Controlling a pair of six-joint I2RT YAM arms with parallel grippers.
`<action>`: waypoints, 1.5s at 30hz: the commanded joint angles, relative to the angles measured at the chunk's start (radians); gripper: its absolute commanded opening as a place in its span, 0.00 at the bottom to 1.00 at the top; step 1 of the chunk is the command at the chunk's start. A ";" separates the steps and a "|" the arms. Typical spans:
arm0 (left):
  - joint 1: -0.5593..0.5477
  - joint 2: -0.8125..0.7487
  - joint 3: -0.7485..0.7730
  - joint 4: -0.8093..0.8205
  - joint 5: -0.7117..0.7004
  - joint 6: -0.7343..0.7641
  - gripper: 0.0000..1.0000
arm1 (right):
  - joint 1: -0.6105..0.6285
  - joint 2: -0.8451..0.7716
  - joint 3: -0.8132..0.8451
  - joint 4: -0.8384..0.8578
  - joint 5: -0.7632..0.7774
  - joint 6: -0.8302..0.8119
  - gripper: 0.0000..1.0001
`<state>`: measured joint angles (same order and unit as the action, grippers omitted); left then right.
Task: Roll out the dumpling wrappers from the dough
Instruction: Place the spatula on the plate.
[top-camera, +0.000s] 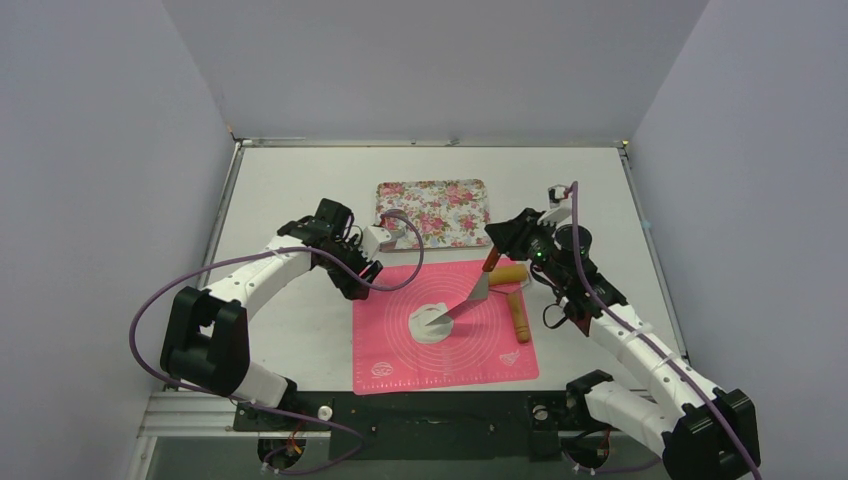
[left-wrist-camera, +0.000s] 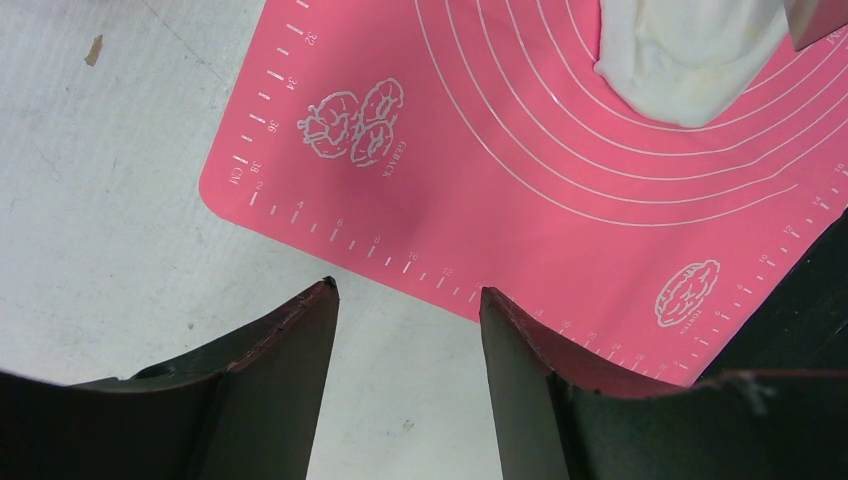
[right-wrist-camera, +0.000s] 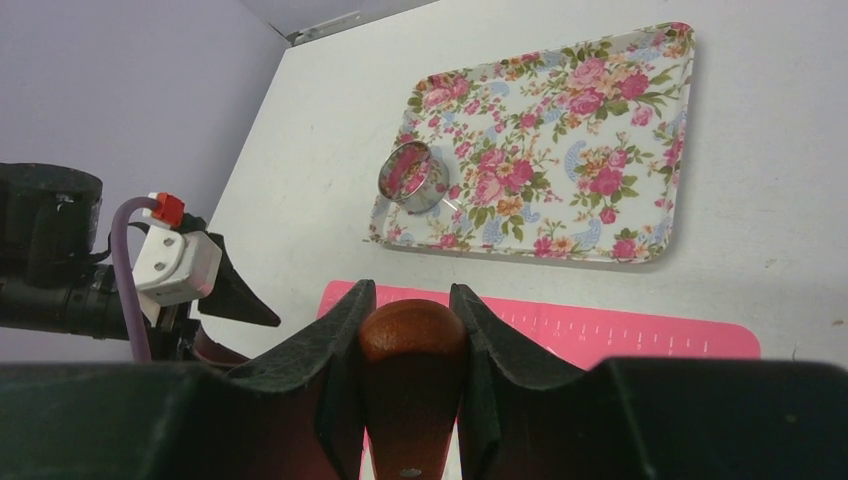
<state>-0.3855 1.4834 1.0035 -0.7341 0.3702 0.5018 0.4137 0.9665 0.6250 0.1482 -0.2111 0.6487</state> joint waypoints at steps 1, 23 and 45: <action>-0.004 -0.020 0.007 -0.009 0.006 0.006 0.52 | -0.012 -0.016 -0.019 0.011 0.023 -0.021 0.00; -0.004 -0.024 0.008 -0.009 0.004 0.007 0.52 | -0.091 -0.139 -0.012 -0.212 0.151 -0.122 0.00; -0.004 -0.043 0.010 -0.015 0.011 0.010 0.52 | -0.127 -0.164 0.113 -0.282 0.113 -0.136 0.00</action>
<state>-0.3855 1.4826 1.0035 -0.7341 0.3702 0.5022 0.2996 0.8021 0.6746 -0.1638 -0.1562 0.5827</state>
